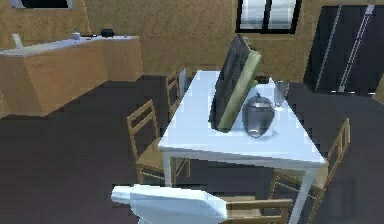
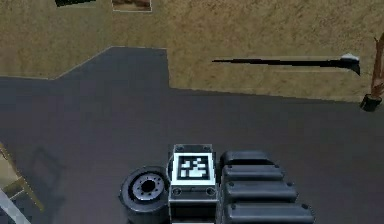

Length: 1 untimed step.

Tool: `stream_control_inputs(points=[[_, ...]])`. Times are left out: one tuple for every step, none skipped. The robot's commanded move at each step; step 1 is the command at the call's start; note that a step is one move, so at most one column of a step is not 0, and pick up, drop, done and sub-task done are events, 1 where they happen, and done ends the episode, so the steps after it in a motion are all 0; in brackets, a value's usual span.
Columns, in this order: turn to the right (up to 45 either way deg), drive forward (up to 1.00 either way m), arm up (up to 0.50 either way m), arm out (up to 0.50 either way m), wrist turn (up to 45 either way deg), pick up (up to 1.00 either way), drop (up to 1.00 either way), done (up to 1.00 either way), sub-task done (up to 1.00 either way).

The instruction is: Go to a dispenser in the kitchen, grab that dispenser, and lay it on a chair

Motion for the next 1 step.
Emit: stream_control_inputs(points=[[45.0,0.00,0.00,0.00,0.0,0.00,0.00,0.00,0.00]])
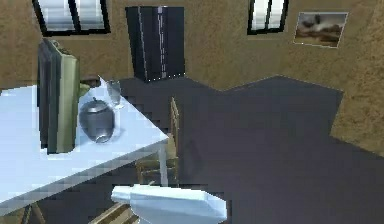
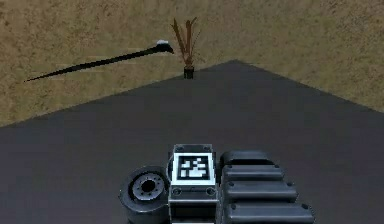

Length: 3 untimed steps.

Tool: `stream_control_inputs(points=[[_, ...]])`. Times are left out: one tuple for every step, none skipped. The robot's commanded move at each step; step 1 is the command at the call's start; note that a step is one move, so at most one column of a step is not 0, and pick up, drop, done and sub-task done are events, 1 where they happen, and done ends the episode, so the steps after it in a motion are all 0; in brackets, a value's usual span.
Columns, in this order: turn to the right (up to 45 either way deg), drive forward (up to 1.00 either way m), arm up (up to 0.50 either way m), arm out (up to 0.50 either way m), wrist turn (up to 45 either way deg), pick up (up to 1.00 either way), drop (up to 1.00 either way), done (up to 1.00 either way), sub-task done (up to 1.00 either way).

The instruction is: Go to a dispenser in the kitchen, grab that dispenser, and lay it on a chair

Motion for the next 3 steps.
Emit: stream_control_inputs(points=[[6.0,0.00,0.00,0.00,0.0,0.00,0.00,0.00,0.00],[0.0,0.80,0.00,0.00,0.0,0.00,0.00,0.00,0.00],[-24.0,0.00,0.00,0.00,0.0,0.00,0.00,0.00,0.00]])
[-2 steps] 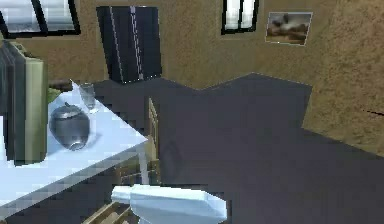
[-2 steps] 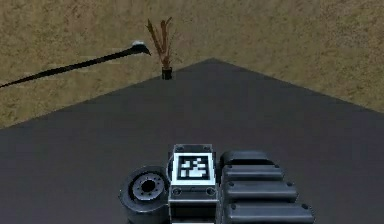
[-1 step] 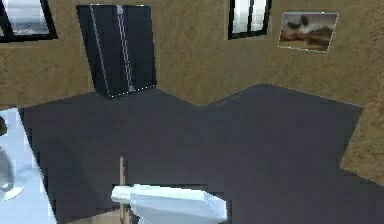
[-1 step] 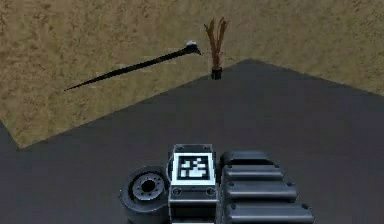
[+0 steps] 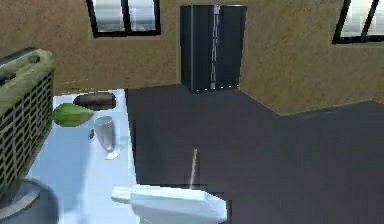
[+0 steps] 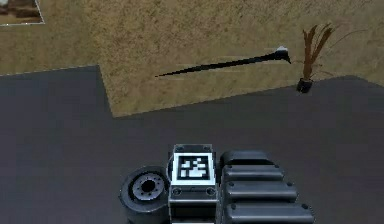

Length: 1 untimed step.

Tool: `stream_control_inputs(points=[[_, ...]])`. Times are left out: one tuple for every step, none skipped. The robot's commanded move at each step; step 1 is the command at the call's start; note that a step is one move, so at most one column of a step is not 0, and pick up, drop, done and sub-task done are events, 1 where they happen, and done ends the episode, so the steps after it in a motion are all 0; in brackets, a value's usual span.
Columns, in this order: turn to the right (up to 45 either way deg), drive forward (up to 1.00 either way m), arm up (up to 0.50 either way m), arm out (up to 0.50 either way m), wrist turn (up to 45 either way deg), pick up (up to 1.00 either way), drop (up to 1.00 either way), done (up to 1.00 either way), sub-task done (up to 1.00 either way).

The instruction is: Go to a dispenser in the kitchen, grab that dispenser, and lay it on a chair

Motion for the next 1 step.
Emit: stream_control_inputs(points=[[0.0,0.25,0.00,0.00,0.0,0.00,0.00,0.00,0.00]])
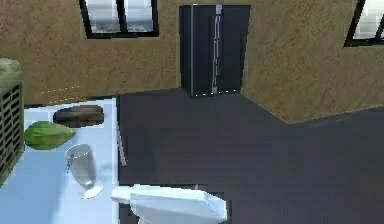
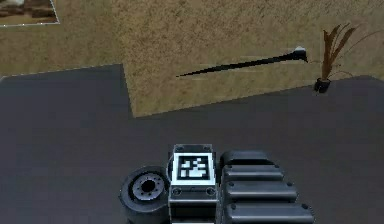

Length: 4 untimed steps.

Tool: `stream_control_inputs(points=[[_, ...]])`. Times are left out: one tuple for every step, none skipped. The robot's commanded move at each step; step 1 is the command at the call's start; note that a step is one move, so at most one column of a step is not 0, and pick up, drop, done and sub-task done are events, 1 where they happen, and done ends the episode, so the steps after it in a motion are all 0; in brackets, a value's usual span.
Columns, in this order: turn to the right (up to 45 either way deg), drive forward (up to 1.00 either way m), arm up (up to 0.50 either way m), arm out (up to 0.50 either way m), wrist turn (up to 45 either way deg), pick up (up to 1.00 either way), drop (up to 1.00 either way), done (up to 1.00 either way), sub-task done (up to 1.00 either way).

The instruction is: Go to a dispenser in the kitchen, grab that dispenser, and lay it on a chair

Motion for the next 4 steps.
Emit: stream_control_inputs(points=[[-42.0,0.00,0.00,0.00,0.0,0.00,0.00,0.00,0.00],[45.0,0.00,0.00,0.00,0.0,0.00,0.00,0.00,0.00],[9.0,0.00,0.00,0.00,0.0,0.00,0.00,0.00,0.00],[-45.0,0.00,0.00,0.00,0.0,0.00,0.00,0.00,0.00]])
